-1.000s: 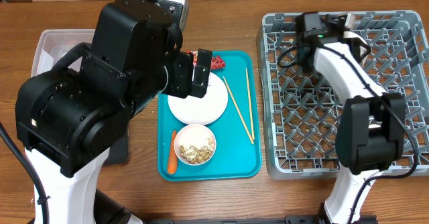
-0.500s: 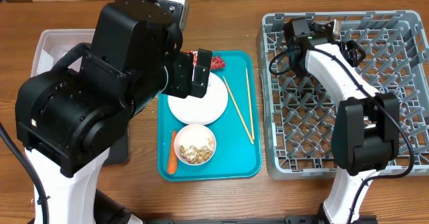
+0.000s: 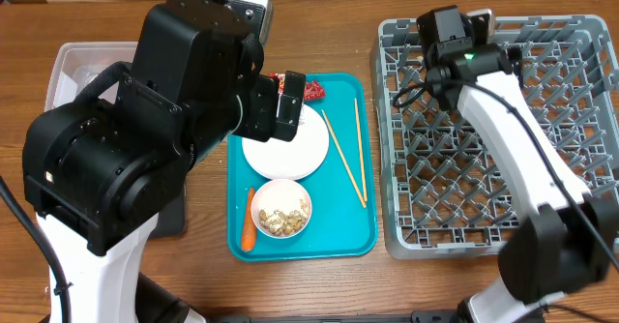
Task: Sort waste into correct bins and load items into the dishwasher
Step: 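Reach the right gripper to the white plate and grasp its edge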
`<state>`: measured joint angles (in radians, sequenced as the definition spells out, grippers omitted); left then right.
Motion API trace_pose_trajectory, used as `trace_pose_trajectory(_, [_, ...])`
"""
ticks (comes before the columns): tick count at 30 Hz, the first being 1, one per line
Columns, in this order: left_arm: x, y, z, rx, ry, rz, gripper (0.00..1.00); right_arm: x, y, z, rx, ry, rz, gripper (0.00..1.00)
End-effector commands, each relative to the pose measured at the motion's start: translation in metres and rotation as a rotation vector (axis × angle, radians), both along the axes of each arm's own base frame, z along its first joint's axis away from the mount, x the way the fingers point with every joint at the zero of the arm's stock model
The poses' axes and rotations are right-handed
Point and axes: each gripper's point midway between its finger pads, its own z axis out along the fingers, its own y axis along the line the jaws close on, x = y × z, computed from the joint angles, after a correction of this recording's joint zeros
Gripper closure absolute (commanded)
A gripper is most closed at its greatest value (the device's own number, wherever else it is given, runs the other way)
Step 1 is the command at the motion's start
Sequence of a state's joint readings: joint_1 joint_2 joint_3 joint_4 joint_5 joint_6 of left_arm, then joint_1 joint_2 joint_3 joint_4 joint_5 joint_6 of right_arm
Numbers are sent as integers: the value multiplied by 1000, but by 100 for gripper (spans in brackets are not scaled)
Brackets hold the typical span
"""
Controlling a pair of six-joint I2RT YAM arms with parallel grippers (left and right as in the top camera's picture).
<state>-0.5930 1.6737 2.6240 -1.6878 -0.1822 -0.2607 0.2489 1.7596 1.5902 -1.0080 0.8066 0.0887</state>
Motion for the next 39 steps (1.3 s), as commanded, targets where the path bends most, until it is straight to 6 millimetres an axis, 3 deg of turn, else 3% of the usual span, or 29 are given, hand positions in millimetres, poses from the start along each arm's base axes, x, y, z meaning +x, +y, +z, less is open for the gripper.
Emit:
trace_pose_trajectory(1, [7, 21, 4, 86, -52, 74, 0, -3, 63, 18, 282, -55, 177, 0])
trace_pose_trajectory(7, [-1, 46, 20, 77, -108, 161, 0, -48, 203, 30, 874, 96, 608, 0])
trace_pose_trajectory(10, [-6, 56, 26, 56, -123, 185, 0, -64, 235, 28, 1046, 172, 632, 0])
trace_pose_trajectory(15, [-11, 57, 29, 72, -136, 150, 0, -78, 257, 5, 1125, 274, 581, 0])
trace_pose_trajectory(17, [-12, 56, 30, 70, -136, 142, 0, -84, 262, -12, 1130, 329, 539, 6])
trace_pose_trajectory(21, [-13, 52, 29, 57, -128, 123, 0, -99, 259, -58, 1123, 449, 295, 21])
trace_pose_trajectory(26, [-14, 47, 28, 42, -119, 102, 0, -103, 250, -106, 1064, 486, 14, 28])
trace_pose_trajectory(30, [-16, 43, 27, 27, -109, 79, 0, -101, 245, -127, 1042, 479, -89, 34])
trace_pose_trajectory(34, [-16, 40, 26, 19, -103, 68, 0, -103, 258, -139, 1061, 512, -79, 48])
trace_pose_trajectory(39, [-16, 40, 26, 19, -103, 68, 0, -117, 279, -164, 1076, 591, -127, 50])
